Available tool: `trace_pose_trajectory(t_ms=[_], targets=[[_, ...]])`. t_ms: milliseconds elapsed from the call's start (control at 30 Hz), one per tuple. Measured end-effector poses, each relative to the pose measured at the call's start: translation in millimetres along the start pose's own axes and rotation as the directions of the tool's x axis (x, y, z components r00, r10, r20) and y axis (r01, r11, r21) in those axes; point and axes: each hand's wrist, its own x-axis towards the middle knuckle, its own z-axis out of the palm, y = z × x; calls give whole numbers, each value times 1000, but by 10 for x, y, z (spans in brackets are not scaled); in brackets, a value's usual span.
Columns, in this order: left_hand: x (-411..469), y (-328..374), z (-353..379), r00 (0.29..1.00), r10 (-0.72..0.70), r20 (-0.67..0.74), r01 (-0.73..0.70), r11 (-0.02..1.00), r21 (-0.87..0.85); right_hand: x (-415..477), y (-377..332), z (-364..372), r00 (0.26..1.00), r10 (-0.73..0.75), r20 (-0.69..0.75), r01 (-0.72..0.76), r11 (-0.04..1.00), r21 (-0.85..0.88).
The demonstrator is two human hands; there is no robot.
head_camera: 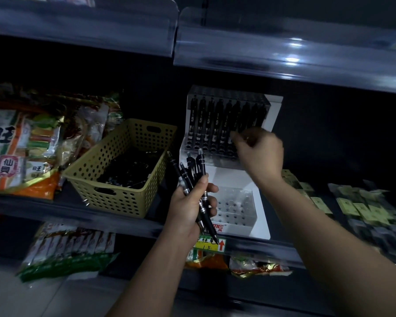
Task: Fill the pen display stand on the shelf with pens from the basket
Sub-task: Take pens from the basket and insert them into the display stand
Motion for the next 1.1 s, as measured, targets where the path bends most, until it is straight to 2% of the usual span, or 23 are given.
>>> trace_pose_trajectory(t_ms=[67,133,200,267,367,433,500,600,667,767,900,1100], targets=[[-18,6,20,1000,16,18,-16,1000,4,-158,-120,-20,982,-21,188,-12,985,173],[-28,0,29,999,38,38,-39,999,13,-260,-197,-37,887,-9,462,-116,963,242],[-33,-2,26,997,57,49,-58,998,23,-289,-212,-54,788,-18,615,-199,938,283],[-36,4,20,997,52,63,-54,998,29,-276,-201,-71,785,-34,618,-233,909,346],[-28,-2,8,998,-2,55,-1,998,55,-238,-168,-83,873,7,488,-254,860,442],[-11,-22,-3,999,-37,39,34,997,76,-200,-116,-88,889,49,455,-291,828,479],[6,-30,-9,997,-55,52,53,997,50,-187,-70,-87,840,41,540,-367,776,512],[12,-21,-9,993,-74,89,74,997,1,-180,-10,-92,718,13,696,-556,613,562],[1,-21,-6,989,-95,111,95,995,0,-163,23,-104,683,-11,730,-591,579,561],[-5,-36,4,986,-115,123,116,993,-1,-146,45,-121,673,-23,739,-609,548,573],[7,-57,7,990,-64,123,65,998,-4,-141,97,-111,705,-11,709,-607,508,611],[23,-81,11,992,-34,119,32,999,11,-125,150,-154,669,-61,741,-604,536,590]])
